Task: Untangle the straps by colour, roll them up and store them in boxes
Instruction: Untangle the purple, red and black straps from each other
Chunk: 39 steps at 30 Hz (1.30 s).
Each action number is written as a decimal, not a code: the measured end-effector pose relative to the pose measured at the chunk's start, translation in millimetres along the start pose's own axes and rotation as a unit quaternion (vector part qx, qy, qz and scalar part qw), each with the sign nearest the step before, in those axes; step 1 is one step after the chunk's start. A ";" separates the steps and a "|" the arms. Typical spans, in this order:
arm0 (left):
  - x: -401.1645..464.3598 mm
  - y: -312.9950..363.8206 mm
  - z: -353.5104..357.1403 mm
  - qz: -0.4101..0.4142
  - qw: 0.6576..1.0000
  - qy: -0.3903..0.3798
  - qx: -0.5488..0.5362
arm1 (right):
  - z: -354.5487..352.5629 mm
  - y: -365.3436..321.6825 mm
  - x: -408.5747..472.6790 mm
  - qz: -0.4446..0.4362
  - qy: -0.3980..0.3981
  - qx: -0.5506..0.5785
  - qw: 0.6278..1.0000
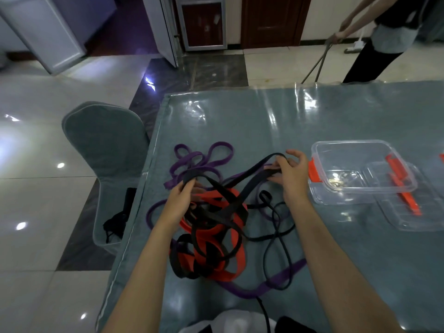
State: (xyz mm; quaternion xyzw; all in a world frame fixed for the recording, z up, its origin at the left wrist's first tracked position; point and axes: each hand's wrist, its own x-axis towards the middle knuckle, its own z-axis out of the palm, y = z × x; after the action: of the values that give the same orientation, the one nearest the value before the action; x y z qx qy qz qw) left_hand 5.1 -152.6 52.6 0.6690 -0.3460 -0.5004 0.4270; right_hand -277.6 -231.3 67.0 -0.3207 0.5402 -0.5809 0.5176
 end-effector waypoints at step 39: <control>8.4 34.0 46.1 0.075 0.988 -0.126 0.055 | 25.0 32.9 -23.5 -0.019 -0.354 -0.243 0.903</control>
State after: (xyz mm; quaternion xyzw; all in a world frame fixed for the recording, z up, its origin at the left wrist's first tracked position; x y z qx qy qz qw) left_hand -38.4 -183.8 74.5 0.5953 -0.4728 -0.5275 0.3792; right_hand -239.9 -212.5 45.0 -0.6311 0.4396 -0.2896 0.5697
